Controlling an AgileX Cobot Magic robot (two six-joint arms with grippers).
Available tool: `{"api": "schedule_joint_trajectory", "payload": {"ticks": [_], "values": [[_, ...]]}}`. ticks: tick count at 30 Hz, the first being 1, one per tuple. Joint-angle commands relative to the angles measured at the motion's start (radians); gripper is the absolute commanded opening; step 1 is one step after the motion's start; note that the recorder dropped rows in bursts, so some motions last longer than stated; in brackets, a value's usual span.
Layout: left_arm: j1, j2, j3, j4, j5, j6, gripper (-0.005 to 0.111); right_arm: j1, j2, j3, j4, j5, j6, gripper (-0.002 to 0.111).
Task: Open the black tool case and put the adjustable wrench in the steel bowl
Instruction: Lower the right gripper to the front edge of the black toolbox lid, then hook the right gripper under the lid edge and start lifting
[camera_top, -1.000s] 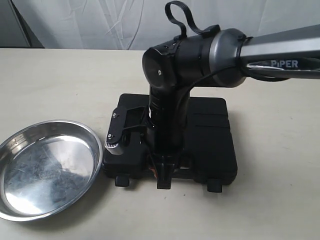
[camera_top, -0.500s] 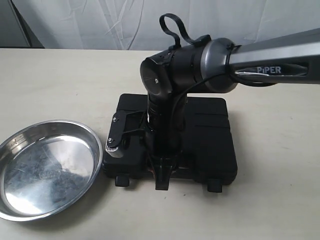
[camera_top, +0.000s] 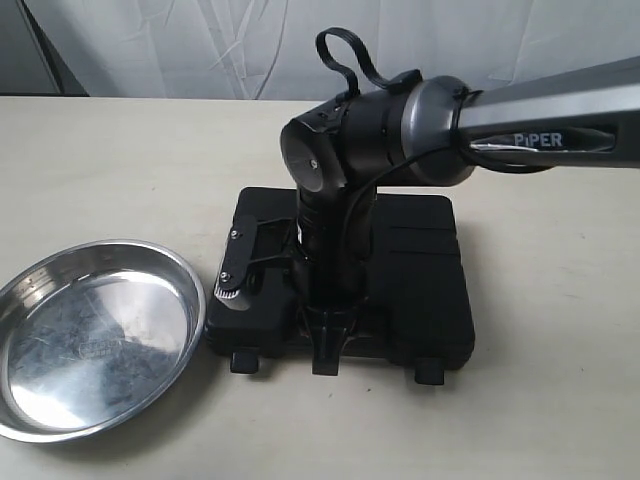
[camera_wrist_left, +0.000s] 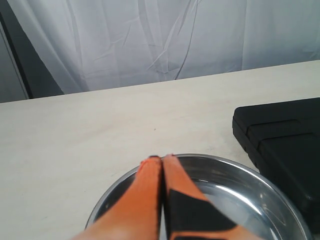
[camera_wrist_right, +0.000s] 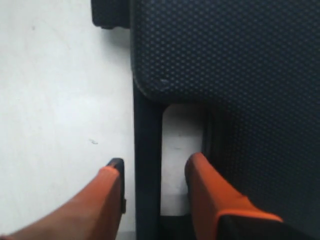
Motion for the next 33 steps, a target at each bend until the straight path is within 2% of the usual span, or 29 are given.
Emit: {"api": "schedule_joint_trajectory", "payload": {"ticks": [1,14,16,18,19,23,33], "values": [[-0.005,-0.007,0.005,0.0,-0.002,0.001,0.0,0.001,0.002,-0.003,-0.008,-0.004,-0.001,0.041],[-0.005,-0.007,0.005,0.0,-0.002,0.001,0.0,0.001,0.052,-0.003,-0.029,0.012,0.007,0.039],[-0.005,-0.007,0.005,0.0,-0.002,0.001,0.0,0.001,0.052,-0.003,-0.032,0.012,0.008,0.027],[-0.005,-0.007,0.005,0.0,-0.002,0.001,0.0,0.001,0.052,-0.003,-0.028,0.012,0.008,0.005],[-0.005,-0.007,0.005,0.0,-0.002,0.001,0.0,0.001,0.052,-0.003,-0.024,0.016,0.011,-0.001],[-0.005,-0.007,0.005,0.0,-0.002,0.001,0.0,0.001,0.05,-0.003,-0.023,0.102,0.022,-0.001],[-0.005,-0.007,0.005,0.0,-0.004,0.001,0.0,0.001,-0.015,-0.003,-0.021,0.1,0.036,-0.001]]}}
